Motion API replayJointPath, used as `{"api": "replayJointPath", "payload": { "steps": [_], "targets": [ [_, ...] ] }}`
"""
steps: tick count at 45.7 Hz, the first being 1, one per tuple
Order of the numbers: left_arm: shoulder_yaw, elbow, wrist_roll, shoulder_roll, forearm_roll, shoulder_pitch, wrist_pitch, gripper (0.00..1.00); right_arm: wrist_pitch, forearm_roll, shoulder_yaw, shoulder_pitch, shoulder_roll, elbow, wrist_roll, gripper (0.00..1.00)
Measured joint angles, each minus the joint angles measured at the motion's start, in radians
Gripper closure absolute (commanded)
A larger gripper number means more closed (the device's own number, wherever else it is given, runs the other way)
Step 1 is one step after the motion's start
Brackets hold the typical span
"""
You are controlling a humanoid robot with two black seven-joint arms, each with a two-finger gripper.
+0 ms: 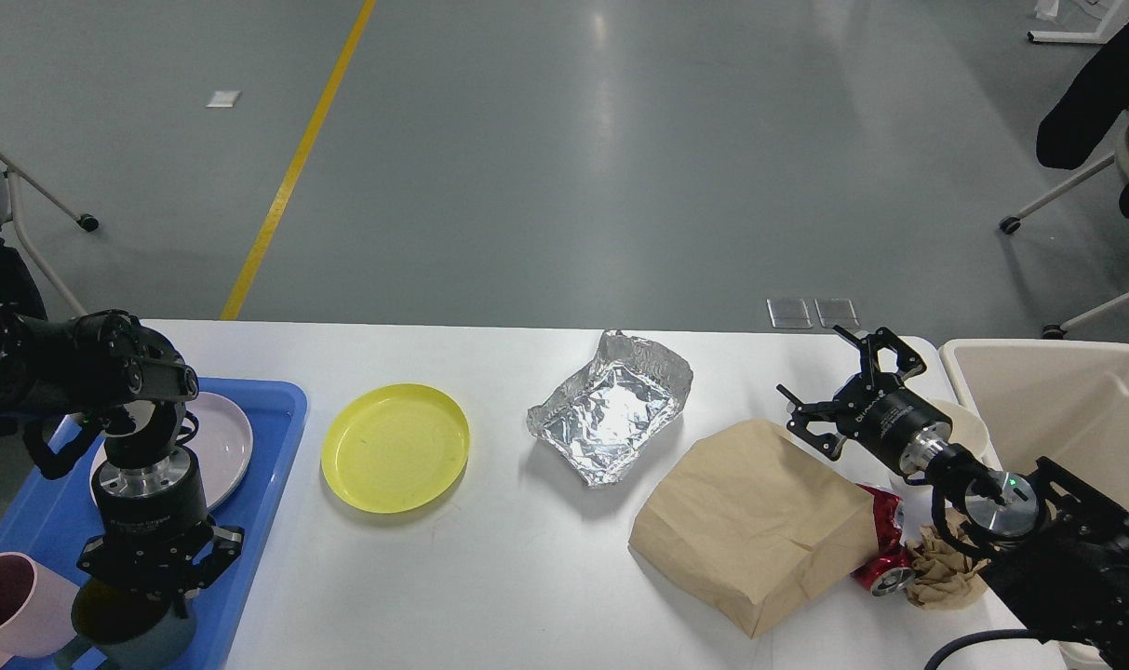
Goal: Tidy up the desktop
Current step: 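Move the cup onto the blue tray and release it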
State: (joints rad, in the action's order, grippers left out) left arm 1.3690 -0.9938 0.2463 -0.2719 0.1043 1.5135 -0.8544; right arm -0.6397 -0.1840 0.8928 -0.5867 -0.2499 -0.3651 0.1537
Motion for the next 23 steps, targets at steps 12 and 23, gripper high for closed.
{"api": "replayJointPath", "payload": {
  "steps": [12,23],
  "targets": [
    [-0.002,0.021,0.002,0.0,0.0,-0.049,0.089,1.0,0.0,0.0,0.0,0.0,0.0,0.0,0.0,0.0],
    [-0.002,0.024,0.002,0.0,0.0,-0.069,0.117,0.73,0.0,0.0,0.0,0.0,0.0,0.0,0.0,0.0]
  ]
}}
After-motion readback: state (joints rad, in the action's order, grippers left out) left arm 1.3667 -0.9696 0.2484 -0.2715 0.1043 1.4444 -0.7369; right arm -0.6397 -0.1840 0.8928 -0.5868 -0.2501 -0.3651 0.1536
